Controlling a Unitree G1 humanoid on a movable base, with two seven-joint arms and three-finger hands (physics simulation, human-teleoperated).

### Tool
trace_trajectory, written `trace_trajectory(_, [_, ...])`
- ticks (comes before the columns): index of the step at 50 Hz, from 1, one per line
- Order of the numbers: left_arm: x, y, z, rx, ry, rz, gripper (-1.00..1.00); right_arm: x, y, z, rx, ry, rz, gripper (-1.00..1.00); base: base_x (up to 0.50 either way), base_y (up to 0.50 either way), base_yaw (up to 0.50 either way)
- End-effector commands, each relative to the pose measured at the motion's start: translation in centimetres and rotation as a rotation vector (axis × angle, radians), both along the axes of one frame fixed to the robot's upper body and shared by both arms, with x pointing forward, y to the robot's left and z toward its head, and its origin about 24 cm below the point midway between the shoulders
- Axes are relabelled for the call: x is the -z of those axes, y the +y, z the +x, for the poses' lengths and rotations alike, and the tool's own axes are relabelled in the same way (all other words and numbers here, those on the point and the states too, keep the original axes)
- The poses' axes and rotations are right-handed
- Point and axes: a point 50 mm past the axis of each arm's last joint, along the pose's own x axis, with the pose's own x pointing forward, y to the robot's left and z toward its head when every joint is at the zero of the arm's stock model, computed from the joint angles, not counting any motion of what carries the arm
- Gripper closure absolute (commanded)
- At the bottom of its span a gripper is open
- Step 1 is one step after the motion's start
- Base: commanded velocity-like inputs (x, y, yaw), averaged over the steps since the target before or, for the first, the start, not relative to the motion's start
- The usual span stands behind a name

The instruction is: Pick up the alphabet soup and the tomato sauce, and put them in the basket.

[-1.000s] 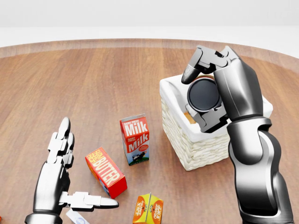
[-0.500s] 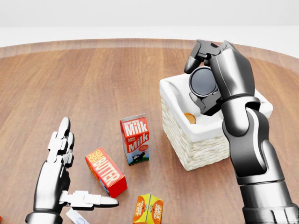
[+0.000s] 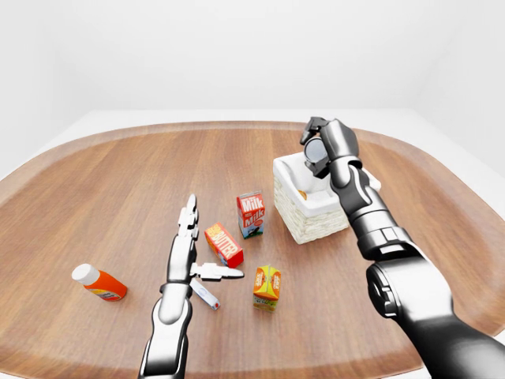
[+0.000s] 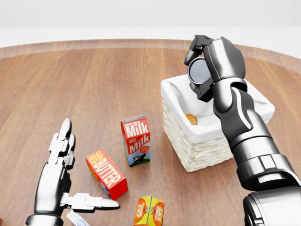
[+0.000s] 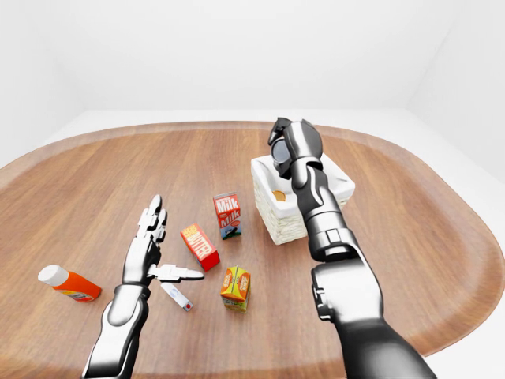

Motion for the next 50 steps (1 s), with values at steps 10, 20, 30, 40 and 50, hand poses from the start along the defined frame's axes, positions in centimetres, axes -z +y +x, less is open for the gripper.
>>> trace_trajectory(10, [0.0,0.0,0.0,0.008,-0.001,0.0,-1.0,0.2,-0.2,1.3,0.102,0.053,-0.096,1.0,0.0,0.0,0.0])
trace_trajectory(20, [-0.1,-0.1,0.0,0.009,-0.005,0.0,-1.0,0.0,0.3,1.4,0.097,0.049,-0.144,1.0,0.0,0.0,0.0])
trace_trajectory(30, [0.1,0.0,0.1,0.008,0.003,-0.002,-1.0,1.5,-0.3,1.1,0.125,0.076,-0.147,1.0,0.0,0.0,0.0])
trace_trajectory(40, [0.0,0.0,0.2,0.005,0.001,-0.005,-1.0,1.7,-1.0,1.1,0.155,0.087,0.003,1.0,0.0,0.0,0.0])
trace_trajectory(50, [0.0,0.0,0.1,0.007,0.001,-0.003,-1.0,2.8,-2.2,0.7,0.197,0.117,0.133,1.0,0.0,0.0,0.0])
